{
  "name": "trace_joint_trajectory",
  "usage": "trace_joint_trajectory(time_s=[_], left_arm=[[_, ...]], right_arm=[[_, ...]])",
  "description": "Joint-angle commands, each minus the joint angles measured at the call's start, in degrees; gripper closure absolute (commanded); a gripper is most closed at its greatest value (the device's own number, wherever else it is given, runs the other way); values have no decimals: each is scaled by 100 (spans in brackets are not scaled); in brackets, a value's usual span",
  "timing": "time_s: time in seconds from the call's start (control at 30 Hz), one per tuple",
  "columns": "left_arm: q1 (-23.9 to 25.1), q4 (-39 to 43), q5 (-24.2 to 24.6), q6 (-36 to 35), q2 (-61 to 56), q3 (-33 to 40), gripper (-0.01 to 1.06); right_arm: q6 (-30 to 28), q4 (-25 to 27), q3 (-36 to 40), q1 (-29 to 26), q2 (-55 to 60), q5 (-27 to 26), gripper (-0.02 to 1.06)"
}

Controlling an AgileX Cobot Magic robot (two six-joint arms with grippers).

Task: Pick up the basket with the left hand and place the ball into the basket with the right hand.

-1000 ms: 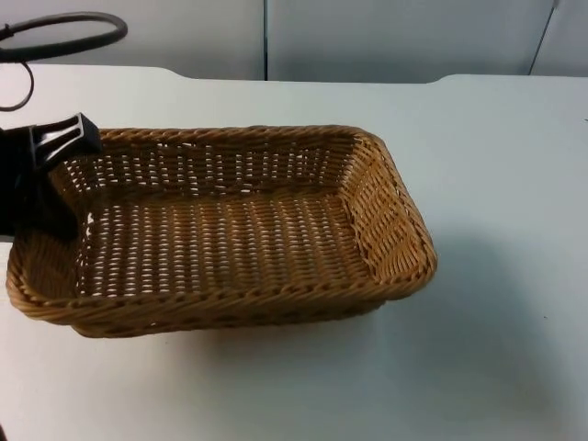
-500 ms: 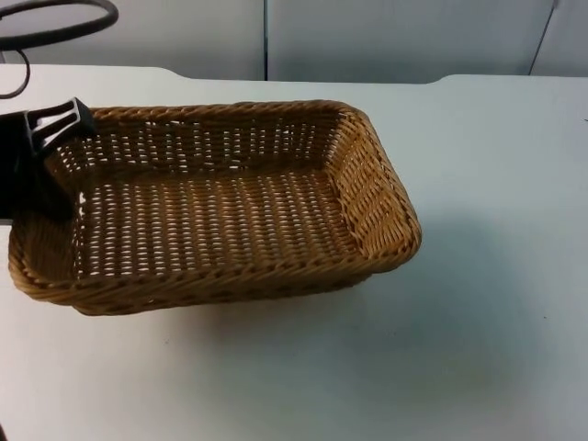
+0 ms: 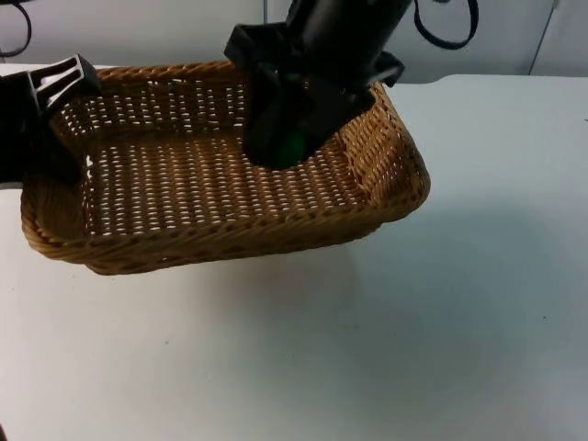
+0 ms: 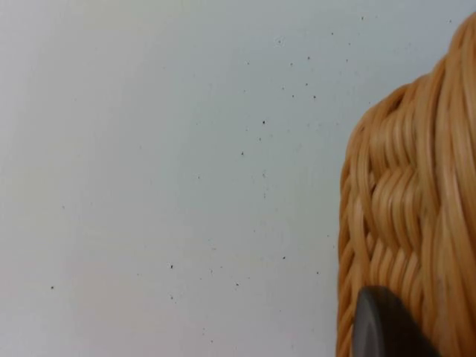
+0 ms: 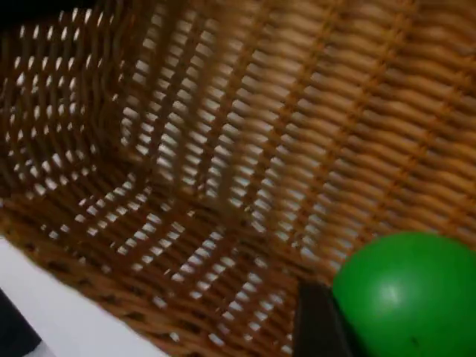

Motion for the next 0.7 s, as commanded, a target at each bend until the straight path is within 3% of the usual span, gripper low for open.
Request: trace_joint_trajectory(time_s=[0.0,0.3,0.67], left_arm=[[4,-194,-67,-52,-78,-64,105],[4,-234,281,-52,-78,-64,105],[4,-234,464,-52,-78,-64,105]], right_arm=[[-363,53,331,255,-177,-457,105],[-562,12,356,545,-131,-1493,105],[-476,-184,356,545,-131,-1569,105]])
